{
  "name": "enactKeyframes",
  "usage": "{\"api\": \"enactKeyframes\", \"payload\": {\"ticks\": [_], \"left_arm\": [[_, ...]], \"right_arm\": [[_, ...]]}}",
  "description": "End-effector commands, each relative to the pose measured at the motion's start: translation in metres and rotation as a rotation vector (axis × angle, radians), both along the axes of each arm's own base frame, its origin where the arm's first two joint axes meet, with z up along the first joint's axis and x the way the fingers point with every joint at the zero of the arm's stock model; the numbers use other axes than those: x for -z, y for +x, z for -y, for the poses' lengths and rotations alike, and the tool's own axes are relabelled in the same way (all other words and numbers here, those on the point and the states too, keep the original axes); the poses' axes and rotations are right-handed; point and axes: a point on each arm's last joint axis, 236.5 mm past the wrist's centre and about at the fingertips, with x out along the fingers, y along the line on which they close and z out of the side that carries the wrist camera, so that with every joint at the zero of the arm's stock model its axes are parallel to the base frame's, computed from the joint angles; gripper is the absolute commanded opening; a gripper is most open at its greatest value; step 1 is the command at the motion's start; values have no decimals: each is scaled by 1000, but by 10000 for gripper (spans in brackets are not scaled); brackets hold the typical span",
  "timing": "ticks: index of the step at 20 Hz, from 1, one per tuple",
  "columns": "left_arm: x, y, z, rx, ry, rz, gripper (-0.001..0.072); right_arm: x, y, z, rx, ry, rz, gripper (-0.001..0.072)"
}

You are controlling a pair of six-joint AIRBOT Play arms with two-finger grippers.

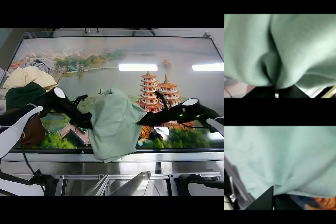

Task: Fold the shirts.

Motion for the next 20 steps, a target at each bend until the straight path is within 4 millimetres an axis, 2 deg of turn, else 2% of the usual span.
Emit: {"api": "enactKeyframes", "payload": {"ticks": [1,2,3,5,6,7,8,10,11,12,13,15,17,19,20], "left_arm": [[-64,8,11,112,-109,58,11],[-104,12,12,117,-159,119,12],[-152,14,18,119,-241,196,11],[-259,11,27,117,-400,453,11],[-312,4,27,115,-455,605,11],[-365,-7,24,111,-487,783,12],[-409,-17,17,90,-477,960,14],[-490,-43,-2,13,-429,1310,27],[-514,-56,-12,-10,-388,1426,28],[-528,-67,-22,-23,-339,1503,29],[-531,-73,-28,-31,-305,1532,29],[-514,-65,-30,-45,-290,1485,29],[-467,-38,-24,-44,-308,1323,29],[-404,-6,-10,-32,-323,1118,30],[-368,10,-4,-14,-317,1021,30]], "right_arm": [[-83,7,14,-12,148,116,18],[-121,16,22,25,194,204,18],[-171,24,31,75,250,331,18],[-267,23,44,146,320,608,18],[-319,11,48,170,337,770,19],[-362,-4,50,194,338,911,19],[-403,-22,50,224,311,1058,19],[-461,-57,48,291,222,1306,19],[-480,-74,47,319,173,1418,19],[-487,-82,49,356,103,1485,19],[-484,-83,54,383,19,1512,19],[-463,-73,64,424,-58,1418,20],[-431,-50,74,436,-55,1298,19],[-389,-22,83,450,-29,1158,19],[-361,-5,87,447,-16,1081,19]]}}
